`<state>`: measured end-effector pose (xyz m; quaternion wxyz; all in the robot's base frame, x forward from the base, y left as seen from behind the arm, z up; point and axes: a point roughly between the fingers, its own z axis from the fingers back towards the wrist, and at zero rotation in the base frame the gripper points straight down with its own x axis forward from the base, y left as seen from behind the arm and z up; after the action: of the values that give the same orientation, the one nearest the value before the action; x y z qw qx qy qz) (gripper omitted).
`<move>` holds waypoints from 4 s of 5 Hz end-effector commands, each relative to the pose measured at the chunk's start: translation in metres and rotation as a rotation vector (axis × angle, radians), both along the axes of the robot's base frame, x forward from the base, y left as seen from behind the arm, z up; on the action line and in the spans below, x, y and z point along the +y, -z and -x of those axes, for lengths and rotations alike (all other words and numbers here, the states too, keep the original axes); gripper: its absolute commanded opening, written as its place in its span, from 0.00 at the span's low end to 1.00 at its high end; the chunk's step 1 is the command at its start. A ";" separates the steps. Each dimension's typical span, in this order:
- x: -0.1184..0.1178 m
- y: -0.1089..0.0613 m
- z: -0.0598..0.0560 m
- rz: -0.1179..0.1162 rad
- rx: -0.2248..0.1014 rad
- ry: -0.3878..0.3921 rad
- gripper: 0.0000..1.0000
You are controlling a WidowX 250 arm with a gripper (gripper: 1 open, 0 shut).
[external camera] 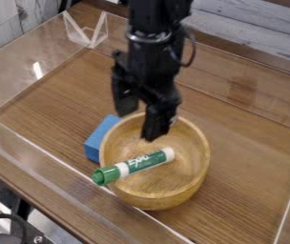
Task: Remove the green marker from inside the brown bowl and put it on the table
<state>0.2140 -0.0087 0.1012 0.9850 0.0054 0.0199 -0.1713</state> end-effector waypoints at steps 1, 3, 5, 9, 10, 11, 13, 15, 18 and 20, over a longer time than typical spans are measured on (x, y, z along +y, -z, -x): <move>-0.001 0.003 0.004 -0.006 -0.075 0.037 1.00; -0.003 0.036 0.008 -0.008 -0.117 0.066 1.00; -0.004 0.053 0.007 0.009 -0.143 0.104 1.00; -0.006 0.062 0.007 0.030 -0.172 0.123 1.00; -0.006 0.063 0.006 0.035 -0.179 0.122 1.00; -0.007 0.063 0.005 0.040 -0.185 0.121 1.00; -0.007 0.063 0.004 0.050 -0.197 0.113 1.00; -0.008 0.062 0.003 0.058 -0.209 0.103 1.00; -0.008 0.062 0.002 0.065 -0.216 0.096 0.00; -0.007 0.055 0.001 0.065 -0.214 0.101 0.00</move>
<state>0.2009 -0.0174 0.0342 0.9729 -0.0138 -0.0631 -0.2219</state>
